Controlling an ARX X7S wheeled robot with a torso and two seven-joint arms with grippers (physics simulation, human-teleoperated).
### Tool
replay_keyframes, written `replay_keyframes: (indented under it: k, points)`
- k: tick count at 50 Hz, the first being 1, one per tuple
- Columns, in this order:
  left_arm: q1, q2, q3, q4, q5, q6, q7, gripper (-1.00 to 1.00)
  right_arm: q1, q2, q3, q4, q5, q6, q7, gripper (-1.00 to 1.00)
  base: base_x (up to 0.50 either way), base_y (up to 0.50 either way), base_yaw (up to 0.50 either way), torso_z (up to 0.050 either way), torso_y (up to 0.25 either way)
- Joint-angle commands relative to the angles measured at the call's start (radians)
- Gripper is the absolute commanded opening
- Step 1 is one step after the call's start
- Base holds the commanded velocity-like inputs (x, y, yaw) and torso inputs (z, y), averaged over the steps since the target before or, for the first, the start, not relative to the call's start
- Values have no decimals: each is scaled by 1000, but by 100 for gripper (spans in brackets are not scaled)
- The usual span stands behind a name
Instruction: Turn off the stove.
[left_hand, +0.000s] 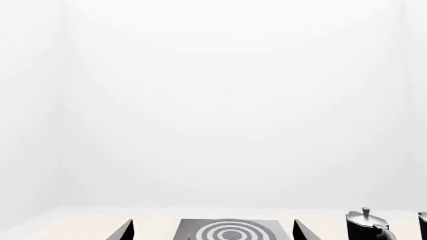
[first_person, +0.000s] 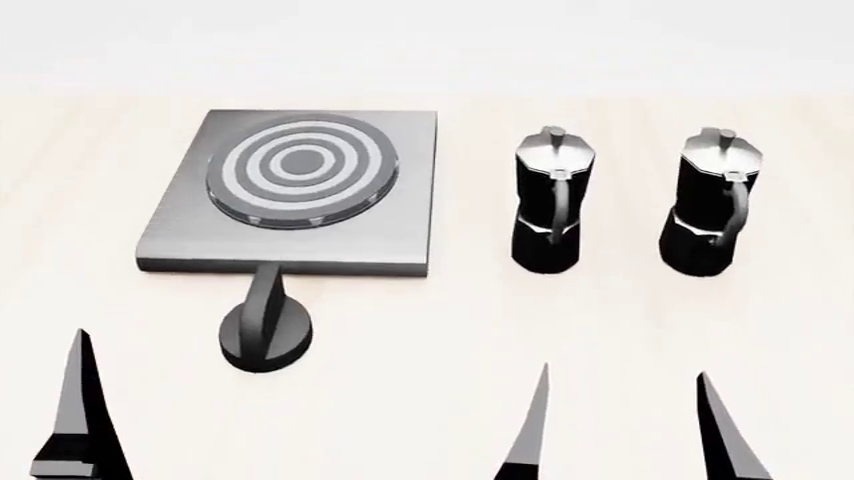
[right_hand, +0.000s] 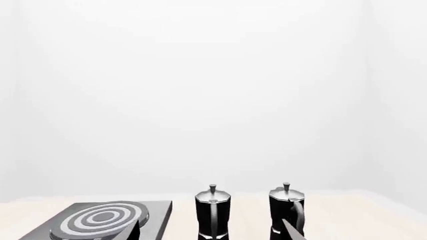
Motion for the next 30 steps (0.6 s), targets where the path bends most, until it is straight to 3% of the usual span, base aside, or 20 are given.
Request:
replay_keyframes:
  k: [1,30]
  points:
    - [-1,-7,4,-2,-4,5,-8,100,3,7,-5,4,8,0,6,100,273,0,0,0,0]
    - [-2,-23,16,-9,-18,8,-27,100,8,20,-15,1,27,17,31,100,257,0,0,0,0]
